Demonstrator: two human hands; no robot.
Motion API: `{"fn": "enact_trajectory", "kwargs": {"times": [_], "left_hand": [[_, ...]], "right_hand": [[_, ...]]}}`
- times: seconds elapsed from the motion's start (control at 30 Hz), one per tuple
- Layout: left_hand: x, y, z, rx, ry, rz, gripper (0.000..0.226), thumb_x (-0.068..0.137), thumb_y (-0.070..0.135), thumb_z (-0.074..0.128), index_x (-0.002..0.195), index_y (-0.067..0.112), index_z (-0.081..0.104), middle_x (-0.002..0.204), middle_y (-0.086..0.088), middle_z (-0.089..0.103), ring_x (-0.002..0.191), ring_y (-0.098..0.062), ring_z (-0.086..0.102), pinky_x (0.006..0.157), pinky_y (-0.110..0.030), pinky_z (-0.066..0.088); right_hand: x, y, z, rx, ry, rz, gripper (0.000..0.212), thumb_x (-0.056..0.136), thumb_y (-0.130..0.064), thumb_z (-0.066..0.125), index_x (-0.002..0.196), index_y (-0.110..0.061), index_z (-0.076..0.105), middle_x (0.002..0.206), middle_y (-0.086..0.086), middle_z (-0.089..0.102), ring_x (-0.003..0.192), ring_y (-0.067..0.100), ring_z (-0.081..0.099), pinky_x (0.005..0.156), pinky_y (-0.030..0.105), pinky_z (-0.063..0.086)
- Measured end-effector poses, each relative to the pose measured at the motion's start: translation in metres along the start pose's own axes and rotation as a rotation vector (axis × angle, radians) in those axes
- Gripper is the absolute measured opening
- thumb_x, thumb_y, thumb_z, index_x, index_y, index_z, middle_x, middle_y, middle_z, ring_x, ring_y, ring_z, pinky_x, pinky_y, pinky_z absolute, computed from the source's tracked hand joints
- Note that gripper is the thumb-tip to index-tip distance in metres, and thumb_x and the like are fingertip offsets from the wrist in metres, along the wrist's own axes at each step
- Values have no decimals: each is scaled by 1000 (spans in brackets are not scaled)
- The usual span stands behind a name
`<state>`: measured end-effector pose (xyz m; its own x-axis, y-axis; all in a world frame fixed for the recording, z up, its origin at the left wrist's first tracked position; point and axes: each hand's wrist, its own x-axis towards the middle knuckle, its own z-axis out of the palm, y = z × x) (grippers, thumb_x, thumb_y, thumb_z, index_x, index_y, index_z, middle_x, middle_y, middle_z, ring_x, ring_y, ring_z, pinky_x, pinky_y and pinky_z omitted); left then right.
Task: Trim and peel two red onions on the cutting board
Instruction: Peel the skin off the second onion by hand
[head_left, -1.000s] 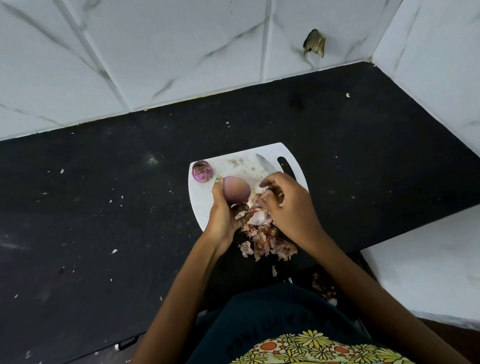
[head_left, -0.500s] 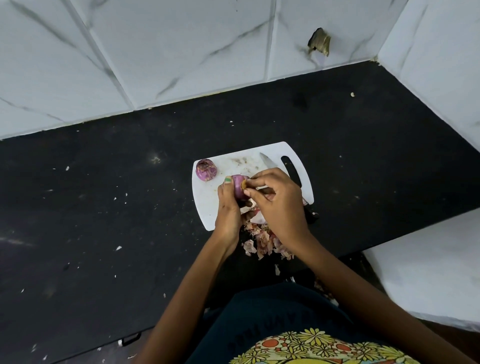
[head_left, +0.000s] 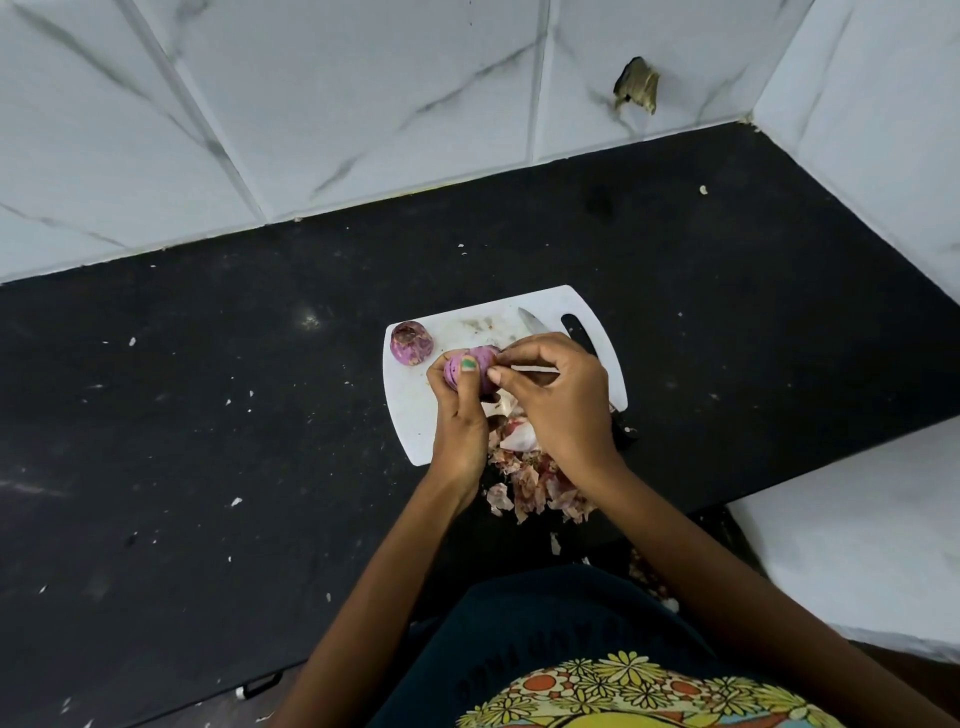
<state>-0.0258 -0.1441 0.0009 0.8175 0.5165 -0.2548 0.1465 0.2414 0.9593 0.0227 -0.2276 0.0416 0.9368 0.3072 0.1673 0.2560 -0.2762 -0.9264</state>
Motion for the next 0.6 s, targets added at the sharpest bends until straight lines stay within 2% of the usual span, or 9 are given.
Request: {"fn": "enact_trajectory", "kwargs": {"times": [0.1, 0.2, 0.37, 0.47, 0.5, 0.6], "left_hand": [[-1, 1, 1, 29, 11, 26, 38, 98, 51, 28, 118, 20, 33, 119, -19, 55, 103, -20, 56, 93, -41, 47], [-2, 1, 0, 48, 20, 50, 30, 103, 40, 27, 121, 17, 31, 122, -22, 53, 105, -19, 56, 95, -38, 47], [-1, 1, -1, 72, 25, 80, 25, 104, 32, 28, 121, 14, 31, 111, -8, 52, 100, -13, 53, 102, -47, 45], [2, 1, -1, 74, 45, 75, 27, 104, 34, 30, 123, 15, 31, 113, -7, 51, 103, -16, 53, 102, -49, 44], [2, 1, -1, 70, 51, 73, 28, 104, 35, 30, 124, 16, 31, 117, -9, 52, 106, -19, 54, 102, -49, 44], [3, 1, -1, 64, 59, 82, 27, 103, 35, 31, 125, 20, 30, 123, -12, 52, 112, -25, 55, 98, -44, 47]], "right_hand": [[3, 0, -1, 5, -19, 40, 12, 75, -9, 78, 85, -10, 72, 88, -4, 66, 83, 2, 64, 68, 6, 47], [6, -1, -2, 5, -68, 76, 11, 75, -8, 77, 84, -10, 71, 87, -6, 65, 79, -1, 63, 65, 7, 48], [9, -2, -4, -36, -177, 76, 9, 76, -5, 76, 81, -8, 70, 86, -9, 58, 80, 2, 61, 67, 8, 49], [9, -1, -2, -4, -147, 118, 12, 77, -9, 76, 87, -10, 70, 90, -9, 63, 87, 6, 65, 72, 23, 57], [7, 0, -2, 7, -129, 118, 16, 77, -10, 76, 91, -11, 70, 94, -7, 65, 89, 6, 65, 74, 24, 57], [5, 0, 0, -5, -118, 58, 22, 78, -10, 76, 100, -11, 71, 101, -2, 66, 90, 4, 65, 74, 12, 53]]}}
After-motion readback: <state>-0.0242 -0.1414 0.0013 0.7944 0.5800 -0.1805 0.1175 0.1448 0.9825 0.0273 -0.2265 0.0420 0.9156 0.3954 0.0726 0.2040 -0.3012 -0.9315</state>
